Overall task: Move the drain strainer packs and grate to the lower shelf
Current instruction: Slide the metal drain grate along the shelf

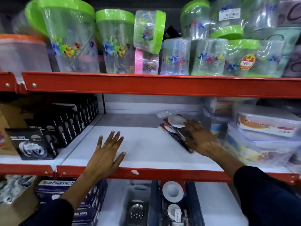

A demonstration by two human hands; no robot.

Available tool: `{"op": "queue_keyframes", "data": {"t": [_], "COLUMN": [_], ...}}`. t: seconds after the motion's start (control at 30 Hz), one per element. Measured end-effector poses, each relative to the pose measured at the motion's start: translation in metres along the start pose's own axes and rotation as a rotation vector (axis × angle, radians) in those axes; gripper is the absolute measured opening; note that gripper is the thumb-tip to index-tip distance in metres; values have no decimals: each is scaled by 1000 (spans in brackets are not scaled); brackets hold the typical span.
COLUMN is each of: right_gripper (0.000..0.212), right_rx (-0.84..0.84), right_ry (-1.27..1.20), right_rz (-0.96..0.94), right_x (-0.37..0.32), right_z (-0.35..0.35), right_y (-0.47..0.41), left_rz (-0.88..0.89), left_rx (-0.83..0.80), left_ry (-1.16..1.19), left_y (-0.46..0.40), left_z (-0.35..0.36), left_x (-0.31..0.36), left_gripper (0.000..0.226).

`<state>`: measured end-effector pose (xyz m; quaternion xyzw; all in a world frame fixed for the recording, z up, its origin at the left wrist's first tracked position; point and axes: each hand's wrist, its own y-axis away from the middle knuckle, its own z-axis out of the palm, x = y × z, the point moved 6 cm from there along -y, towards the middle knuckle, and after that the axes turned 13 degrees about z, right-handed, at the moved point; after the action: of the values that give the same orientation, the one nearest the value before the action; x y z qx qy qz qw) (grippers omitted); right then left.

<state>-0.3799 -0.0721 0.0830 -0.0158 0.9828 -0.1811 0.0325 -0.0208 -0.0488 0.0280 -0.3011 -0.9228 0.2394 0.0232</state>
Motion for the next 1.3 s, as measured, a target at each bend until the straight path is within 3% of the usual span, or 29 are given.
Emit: {"op": "queue_keyframes", "data": {"t": [0.13,0.33,0.57,0.67,0.73,0.83,0.9,1.03,1.17,1.3], "right_gripper": [78,71,103,103,101,71,65,110,99,89], "right_rx": [-146,-354,-296,-207,-99,71,-32,-347,-502,-548], "right_ry": [-160,-152,-109,-104,-79,-266,-412,-311,-268,-245], "right_rz": [295,383,437,438,394,88,-120,-193,-183,-193], "right_x": [17,30,43,40,32,-15,-62,-147,-186,-198], "right_z": [16,51,56,48,33,6,5,54,100,118], "right_y": [-22,-45,-57,-60,-58,-51,-48,-49,-63,-76], "left_rz": [-86,-92,-107,-121,-126,-132,-146,-151,-142,-132], "left_rx": [-63,-43,-20,-24,-27,-32,-36,-23,-27,-34], "left_ry": [76,153,147,158,165,166,158,122,117,121], "left_y": [5,4,5,6,5,3,4,6,6,4], "left_z": [17,29,30,29,27,25,26,24,25,27], "left_x": [-22,-32,-33,-33,-30,-27,-27,-26,-29,-31], "left_gripper": [79,75,70,71,72,74,78,82,83,84]}}
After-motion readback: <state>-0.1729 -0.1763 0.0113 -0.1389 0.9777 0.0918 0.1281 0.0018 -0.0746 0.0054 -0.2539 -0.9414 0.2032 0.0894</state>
